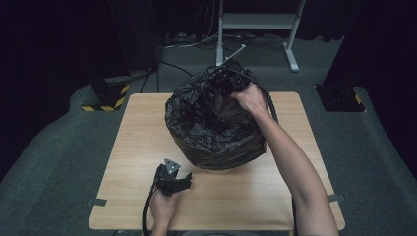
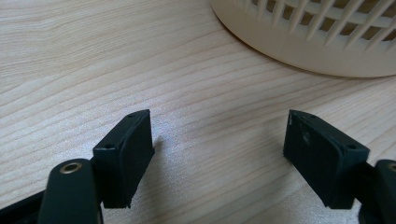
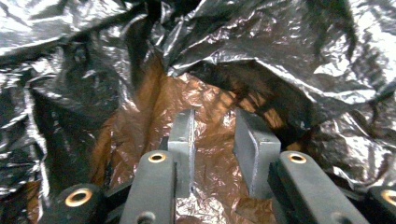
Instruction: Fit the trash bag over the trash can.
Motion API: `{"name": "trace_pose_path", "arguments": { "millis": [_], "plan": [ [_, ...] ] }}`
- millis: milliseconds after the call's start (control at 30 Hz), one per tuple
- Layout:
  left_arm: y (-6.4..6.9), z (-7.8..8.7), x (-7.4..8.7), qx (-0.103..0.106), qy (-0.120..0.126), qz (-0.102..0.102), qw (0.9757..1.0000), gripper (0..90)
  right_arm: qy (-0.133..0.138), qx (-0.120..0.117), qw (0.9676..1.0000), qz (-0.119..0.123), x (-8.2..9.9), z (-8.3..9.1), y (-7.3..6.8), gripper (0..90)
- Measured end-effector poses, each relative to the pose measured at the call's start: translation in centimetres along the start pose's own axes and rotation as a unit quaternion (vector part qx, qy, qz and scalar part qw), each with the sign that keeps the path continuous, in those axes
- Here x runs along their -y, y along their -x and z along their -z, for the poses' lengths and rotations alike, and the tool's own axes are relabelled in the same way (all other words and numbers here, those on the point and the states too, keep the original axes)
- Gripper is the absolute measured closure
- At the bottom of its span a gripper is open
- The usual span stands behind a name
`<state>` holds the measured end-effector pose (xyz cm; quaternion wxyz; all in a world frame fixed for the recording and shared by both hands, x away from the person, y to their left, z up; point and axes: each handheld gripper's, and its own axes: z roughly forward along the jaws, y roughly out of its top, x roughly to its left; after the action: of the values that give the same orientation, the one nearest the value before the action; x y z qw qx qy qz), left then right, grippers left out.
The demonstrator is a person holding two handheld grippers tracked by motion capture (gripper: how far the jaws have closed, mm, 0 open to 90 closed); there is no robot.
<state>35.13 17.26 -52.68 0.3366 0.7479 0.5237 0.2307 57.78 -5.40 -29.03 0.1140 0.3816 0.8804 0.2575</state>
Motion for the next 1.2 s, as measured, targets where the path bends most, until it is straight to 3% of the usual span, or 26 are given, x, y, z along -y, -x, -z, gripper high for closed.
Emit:
{"name": "trace_pose_path", "arguments": {
  "millis": [400,667,933,1200],
  "plan": [
    [0.0,0.0,0.0,-0.003,0.000,0.003,1.0000,23.9,0.050,-0.027,0.9981,0.022,0.7,2.7,-0.8,63.6],
    [0.0,0.0,0.0,-0.003,0.001,0.003,1.0000,23.9,0.085,-0.023,0.9954,0.037,1.9,5.1,-0.9,58.5],
    [0.0,0.0,0.0,-0.004,0.001,0.004,1.0000,23.9,0.121,-0.022,0.9922,0.020,3.8,6.9,0.2,57.1],
    [0.0,0.0,0.0,-0.004,0.001,0.004,1.0000,23.9,0.149,-0.020,0.9884,0.023,5.3,8.4,0.4,57.1]
  ]
}}
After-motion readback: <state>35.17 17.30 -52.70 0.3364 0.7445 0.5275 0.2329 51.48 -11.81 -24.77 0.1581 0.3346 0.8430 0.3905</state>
